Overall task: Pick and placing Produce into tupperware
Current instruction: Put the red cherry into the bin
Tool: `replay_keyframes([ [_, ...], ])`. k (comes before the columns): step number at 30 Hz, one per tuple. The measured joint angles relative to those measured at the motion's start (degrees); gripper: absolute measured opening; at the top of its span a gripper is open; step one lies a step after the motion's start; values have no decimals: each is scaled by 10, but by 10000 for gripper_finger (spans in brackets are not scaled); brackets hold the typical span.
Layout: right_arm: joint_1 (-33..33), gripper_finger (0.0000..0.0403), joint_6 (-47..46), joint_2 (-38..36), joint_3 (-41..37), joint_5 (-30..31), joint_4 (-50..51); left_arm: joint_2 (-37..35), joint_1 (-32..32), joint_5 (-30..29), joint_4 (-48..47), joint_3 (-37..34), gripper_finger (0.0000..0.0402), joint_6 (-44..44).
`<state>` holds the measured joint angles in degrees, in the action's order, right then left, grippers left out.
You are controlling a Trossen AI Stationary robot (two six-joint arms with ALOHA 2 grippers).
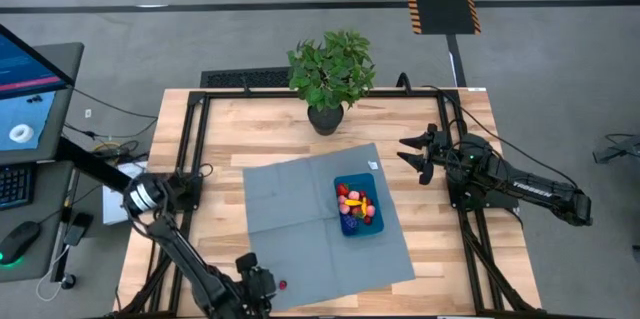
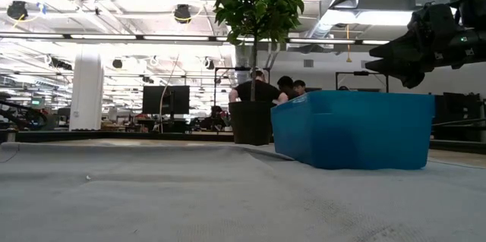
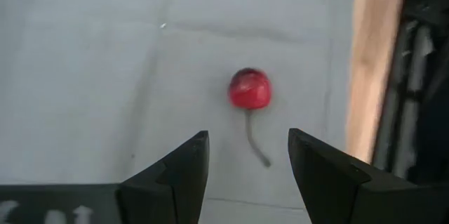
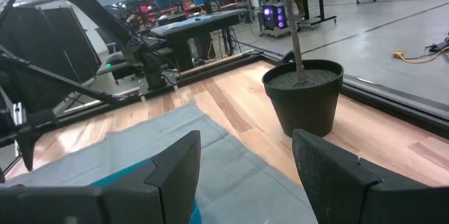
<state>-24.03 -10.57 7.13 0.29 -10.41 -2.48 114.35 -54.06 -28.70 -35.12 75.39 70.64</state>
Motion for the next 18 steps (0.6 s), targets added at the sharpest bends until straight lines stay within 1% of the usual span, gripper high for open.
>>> replay_keyframes([
  [4, 0, 249, 0, 0, 0, 0, 0, 13, 0, -2, -2, 5, 185, 1],
  [10, 0, 249, 0, 0, 0, 0, 0, 11, -1, -31, -3, 6, 185, 5],
  [18, 0, 249, 0, 0, 0, 0, 0, 11, 2, -22, -14, 5, 185, 11],
])
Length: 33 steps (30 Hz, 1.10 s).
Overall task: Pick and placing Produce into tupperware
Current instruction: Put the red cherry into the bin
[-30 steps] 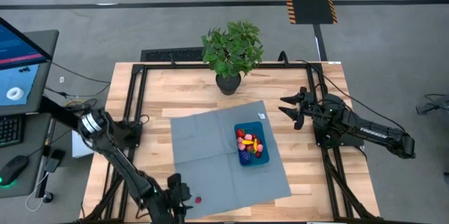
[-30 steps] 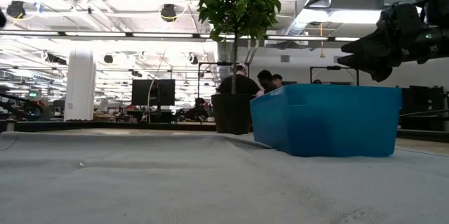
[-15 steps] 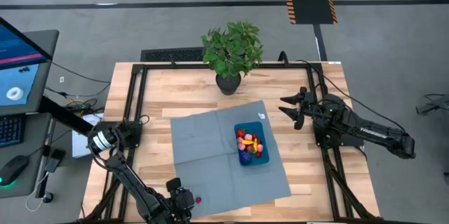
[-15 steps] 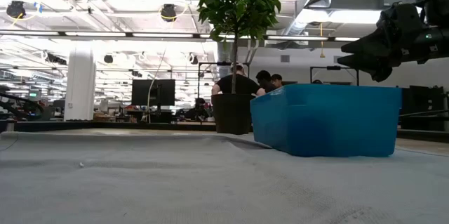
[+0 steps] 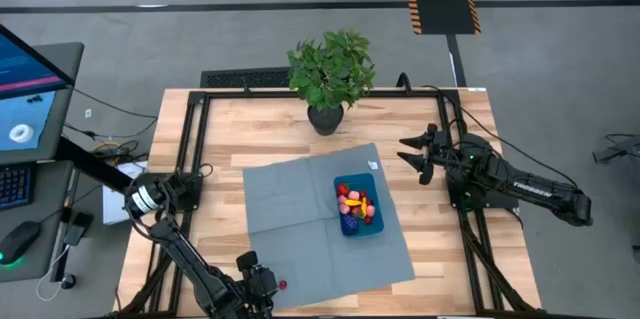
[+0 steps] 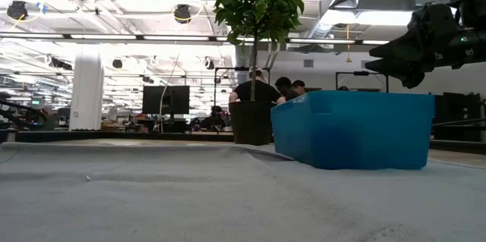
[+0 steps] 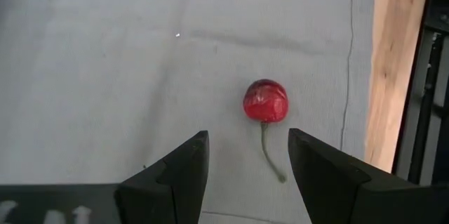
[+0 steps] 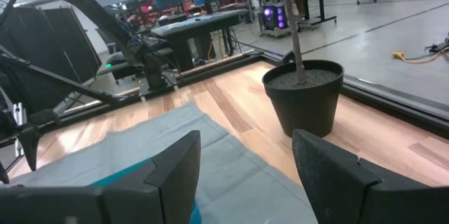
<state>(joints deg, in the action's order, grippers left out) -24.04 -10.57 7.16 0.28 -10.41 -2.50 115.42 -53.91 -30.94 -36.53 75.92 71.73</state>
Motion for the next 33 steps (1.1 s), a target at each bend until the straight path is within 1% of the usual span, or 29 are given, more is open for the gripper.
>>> replay_keyframes([
  [14, 0, 249, 0, 0, 0, 0, 0, 2, 5, 5, 0, 0, 185, -6],
  [15, 0, 249, 0, 0, 0, 0, 0, 7, 7, 11, 3, 0, 185, -5],
  [17, 0, 249, 0, 0, 0, 0, 0, 17, 9, 41, 10, -1, 185, -7],
  [20, 0, 249, 0, 0, 0, 0, 0, 25, 13, 73, 16, 11, 185, -37],
  [24, 0, 249, 0, -1, 0, 0, 0, 28, 13, 45, 6, 16, 185, -42],
  [30, 0, 249, 0, 0, 0, 0, 0, 28, 16, 57, 9, 13, 183, -47],
  [33, 0, 249, 0, 0, 0, 0, 0, 28, 16, 59, 11, 12, 161, -51],
])
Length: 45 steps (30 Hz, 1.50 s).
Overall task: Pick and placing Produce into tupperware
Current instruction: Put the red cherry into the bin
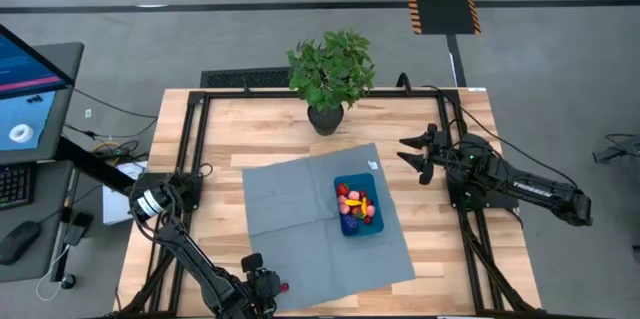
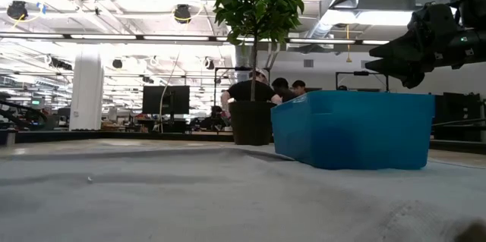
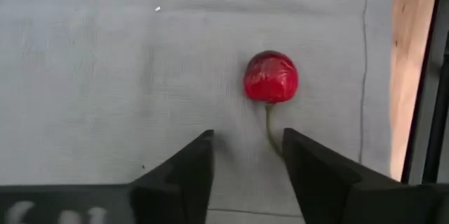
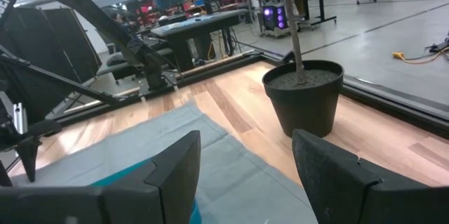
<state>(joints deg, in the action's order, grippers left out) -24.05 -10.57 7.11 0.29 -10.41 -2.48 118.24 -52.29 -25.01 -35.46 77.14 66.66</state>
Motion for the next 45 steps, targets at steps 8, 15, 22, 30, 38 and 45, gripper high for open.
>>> replay_keyframes([
  [8, 0, 249, 0, 0, 0, 0, 0, 0, 0, 3, 5, 0, 15, -30],
  [15, 0, 249, 0, 0, 0, 0, 0, -1, 0, 3, 5, 0, 29, -10],
  [22, 0, 249, 0, 0, 0, 0, 0, -1, -1, 7, 4, 0, 99, 7],
  [30, 0, 249, 0, 0, 0, 0, 0, -1, -1, 5, -12, 5, 193, 12],
  [38, 0, 249, 0, 0, 0, 0, 0, -1, 0, -12, -72, 43, 243, 2],
  [45, 0, 249, 0, 0, 0, 0, 0, -1, 2, -8, -63, 45, 237, -1],
])
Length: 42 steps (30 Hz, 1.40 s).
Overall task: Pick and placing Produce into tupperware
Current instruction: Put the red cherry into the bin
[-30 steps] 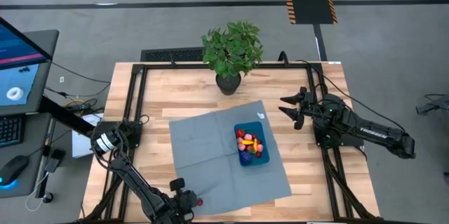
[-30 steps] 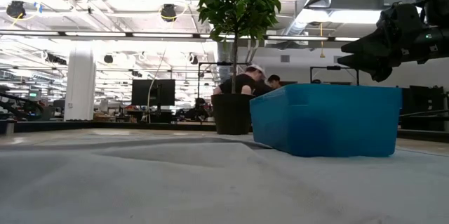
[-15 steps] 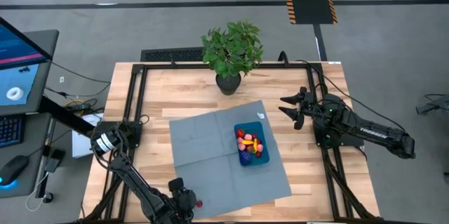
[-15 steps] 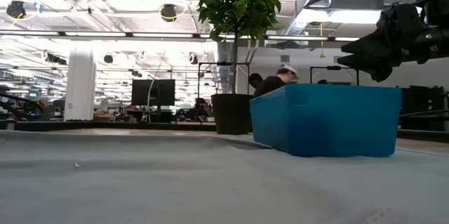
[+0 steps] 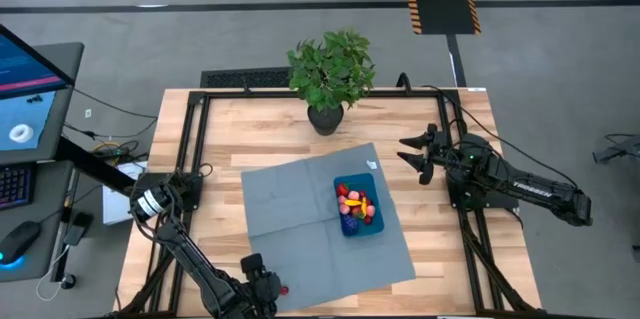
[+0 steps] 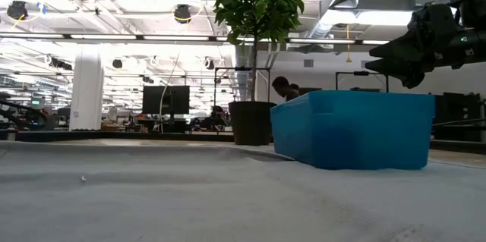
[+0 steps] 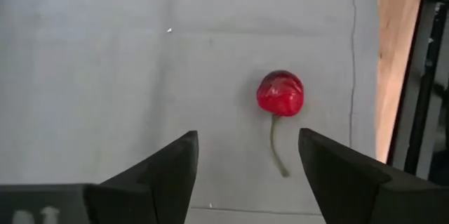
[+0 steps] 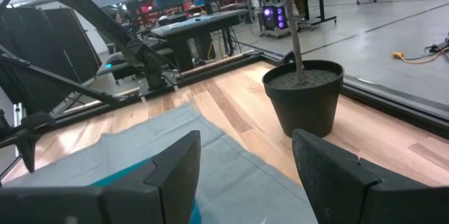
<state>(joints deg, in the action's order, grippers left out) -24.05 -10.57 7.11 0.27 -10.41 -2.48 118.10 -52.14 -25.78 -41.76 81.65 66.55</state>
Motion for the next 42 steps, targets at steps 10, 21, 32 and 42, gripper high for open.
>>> replay_keyframes([
  [10, 0, 249, 0, 0, 0, 0, 0, 1, 4, 7, 46, -1, 199, -39],
  [21, 0, 249, 0, 0, 0, 0, 0, 2, 8, 27, 38, -9, 194, -28],
  [32, 0, 249, 0, 0, 0, 0, 0, 10, 14, 26, 53, -12, 164, -37],
  [42, 0, 249, 0, 0, 0, 0, 0, 18, 17, 26, 69, -11, 107, -58],
])
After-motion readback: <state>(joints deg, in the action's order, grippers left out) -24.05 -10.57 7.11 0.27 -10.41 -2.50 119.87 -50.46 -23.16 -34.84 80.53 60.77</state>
